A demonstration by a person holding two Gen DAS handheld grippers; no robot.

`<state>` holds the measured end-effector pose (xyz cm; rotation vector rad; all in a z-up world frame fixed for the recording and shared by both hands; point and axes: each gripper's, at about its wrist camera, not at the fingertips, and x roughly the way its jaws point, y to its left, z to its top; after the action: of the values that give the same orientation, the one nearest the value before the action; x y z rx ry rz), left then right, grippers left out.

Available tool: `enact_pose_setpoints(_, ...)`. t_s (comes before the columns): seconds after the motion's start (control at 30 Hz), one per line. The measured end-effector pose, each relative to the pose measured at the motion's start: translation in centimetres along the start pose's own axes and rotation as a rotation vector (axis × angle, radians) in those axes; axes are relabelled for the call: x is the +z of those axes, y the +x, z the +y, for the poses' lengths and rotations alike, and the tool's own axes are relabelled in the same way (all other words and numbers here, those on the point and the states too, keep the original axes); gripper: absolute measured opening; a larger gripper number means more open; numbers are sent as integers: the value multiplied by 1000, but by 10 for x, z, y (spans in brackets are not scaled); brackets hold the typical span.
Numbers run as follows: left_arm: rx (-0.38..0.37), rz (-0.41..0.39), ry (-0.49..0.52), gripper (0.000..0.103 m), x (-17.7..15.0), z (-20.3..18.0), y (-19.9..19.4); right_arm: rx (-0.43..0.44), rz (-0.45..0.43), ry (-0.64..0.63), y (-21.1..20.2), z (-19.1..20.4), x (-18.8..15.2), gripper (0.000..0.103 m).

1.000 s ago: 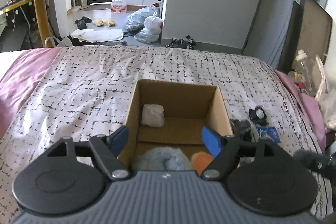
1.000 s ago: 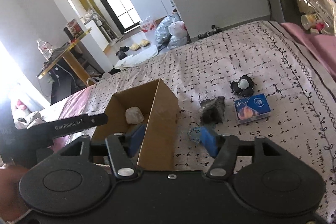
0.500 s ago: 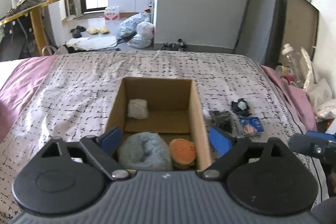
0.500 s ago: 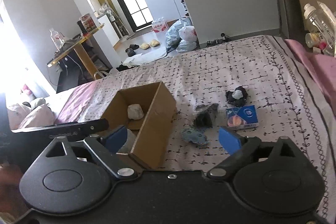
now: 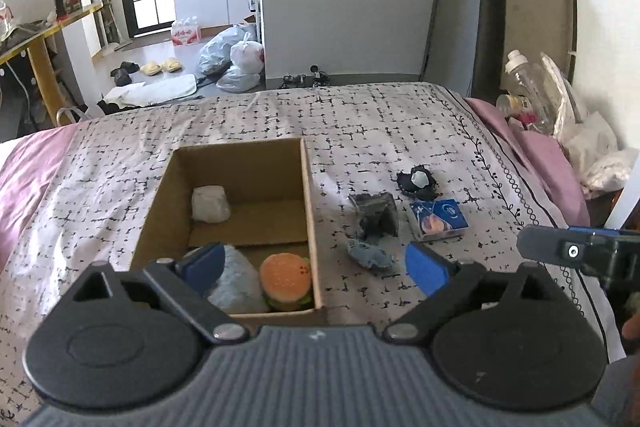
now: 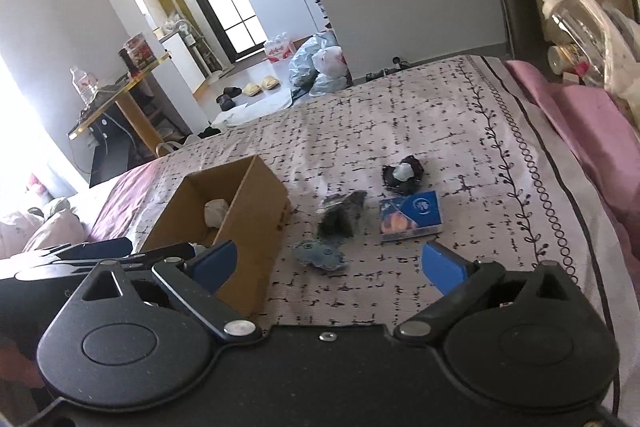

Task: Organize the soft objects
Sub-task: 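Move the left tool toward the grey-blue cloth on the sheet, then close the left gripper on the grey-blue cloth while the right gripper grasps the blue tissue pack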

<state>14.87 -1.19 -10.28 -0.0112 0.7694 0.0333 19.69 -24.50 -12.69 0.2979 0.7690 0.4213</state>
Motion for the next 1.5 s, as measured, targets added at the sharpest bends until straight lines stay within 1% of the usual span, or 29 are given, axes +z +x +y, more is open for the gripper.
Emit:
enact_pose_setpoints(0.13,12,8,18,96,2,-17,7,-8,8,-1,2,-11,4,100)
enact_pose_setpoints(0.3,40,20,13,96,4,-35,15,-6,14,-11,6,-23,10,100)
enact_pose_setpoints(0.43,44,29,13,96,6,-47,22,-8,14,-20,11,-32,15,100)
enact_pose_setpoints(0.6,46,38,28,96,8,-61,31,-4,16,-2,19,-45,20,99)
enact_pose_setpoints(0.7,46,55,28,95,9,-65,40,13,27,9,26,-52,22,95)
enact_pose_setpoints(0.77,32,60,30,94,9,-67,45,21,27,18,31,-55,22,95)
enact_pose_setpoints(0.83,28,70,45,93,9,-70,51,23,35,30,36,-59,23,89)
enact_pose_setpoints(0.93,21,64,63,93,7,-74,57,34,53,45,44,-66,23,82)
enact_pose_setpoints(1.07,-4,66,78,89,6,-78,67,36,68,48,55,-72,23,81)
enact_pose_setpoints(1.2,-6,67,85,87,4,-80,80,40,83,68,67,-79,23,76)
enact_pose_setpoints(1.3,3,78,80,82,1,-80,90,38,91,81,75,-84,22,75)
enact_pose_setpoints(1.43,15,71,122,81,-4,-87,101,44,103,94,85,-90,21,75)
enact_pose_setpoints(1.5,19,81,120,79,-6,-88,108,45,112,99,89,-94,21,75)
